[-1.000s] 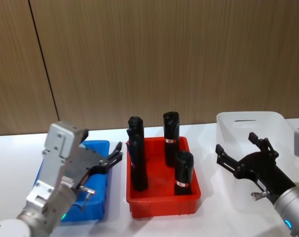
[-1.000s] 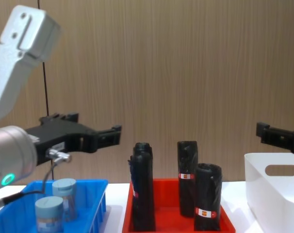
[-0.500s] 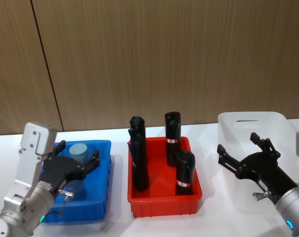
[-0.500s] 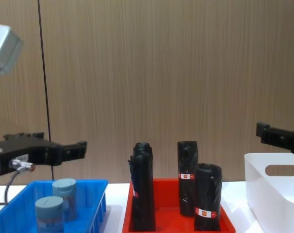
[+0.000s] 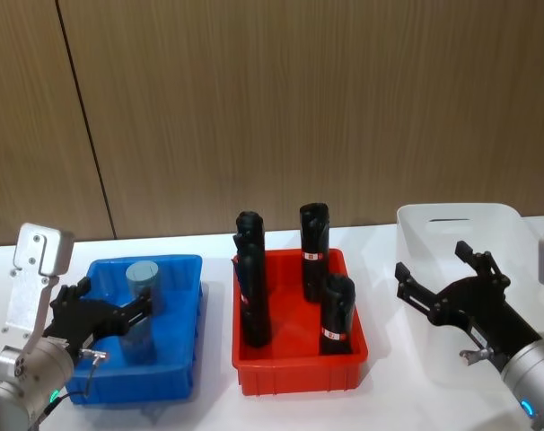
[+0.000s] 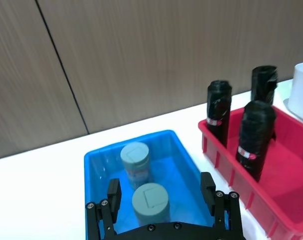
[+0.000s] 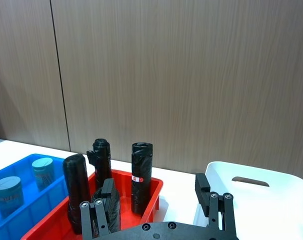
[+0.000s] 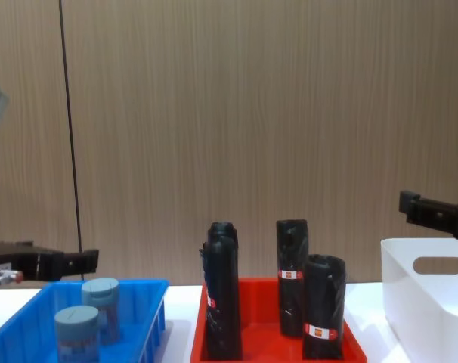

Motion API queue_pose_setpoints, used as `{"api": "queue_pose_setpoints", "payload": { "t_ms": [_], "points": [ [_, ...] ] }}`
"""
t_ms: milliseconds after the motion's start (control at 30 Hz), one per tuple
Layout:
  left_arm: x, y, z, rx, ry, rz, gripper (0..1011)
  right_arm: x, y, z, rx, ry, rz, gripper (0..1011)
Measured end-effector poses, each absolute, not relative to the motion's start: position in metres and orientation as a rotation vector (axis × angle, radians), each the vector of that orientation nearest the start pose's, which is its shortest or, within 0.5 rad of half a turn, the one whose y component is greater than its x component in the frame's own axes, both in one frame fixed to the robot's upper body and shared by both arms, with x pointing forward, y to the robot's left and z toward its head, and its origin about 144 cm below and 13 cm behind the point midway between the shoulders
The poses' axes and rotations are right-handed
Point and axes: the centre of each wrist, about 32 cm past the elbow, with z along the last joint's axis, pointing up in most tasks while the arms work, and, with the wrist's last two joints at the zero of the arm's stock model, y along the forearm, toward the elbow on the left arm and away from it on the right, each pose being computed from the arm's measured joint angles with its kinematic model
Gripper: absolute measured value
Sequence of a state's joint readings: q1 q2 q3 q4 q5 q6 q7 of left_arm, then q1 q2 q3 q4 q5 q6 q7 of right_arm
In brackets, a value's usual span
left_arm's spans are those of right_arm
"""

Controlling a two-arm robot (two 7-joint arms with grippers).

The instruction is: Pick the cotton swabs from the blue box and place them into the white box.

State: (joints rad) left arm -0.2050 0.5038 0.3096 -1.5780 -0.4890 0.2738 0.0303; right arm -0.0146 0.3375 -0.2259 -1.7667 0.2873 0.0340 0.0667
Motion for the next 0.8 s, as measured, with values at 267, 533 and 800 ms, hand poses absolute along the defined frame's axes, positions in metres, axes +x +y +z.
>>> {"api": "queue_pose_setpoints", "payload": {
  "t_ms": [267, 533, 800],
  "points": [
    [0.512, 0.290, 1.197, 0.255, 0.175, 1.339, 1004, 0.443, -0.237, 1.189, 0.026, -0.075, -1.229, 1002],
    [0.525, 0.294, 1.191, 0.288, 0.247, 1.330, 1004, 0.443, -0.237, 1.189, 0.026, -0.075, -1.230, 1002],
    [0.536, 0.295, 1.184, 0.311, 0.303, 1.317, 1004, 0.443, -0.237, 1.189, 0.026, -0.075, -1.230, 1002]
  ]
}}
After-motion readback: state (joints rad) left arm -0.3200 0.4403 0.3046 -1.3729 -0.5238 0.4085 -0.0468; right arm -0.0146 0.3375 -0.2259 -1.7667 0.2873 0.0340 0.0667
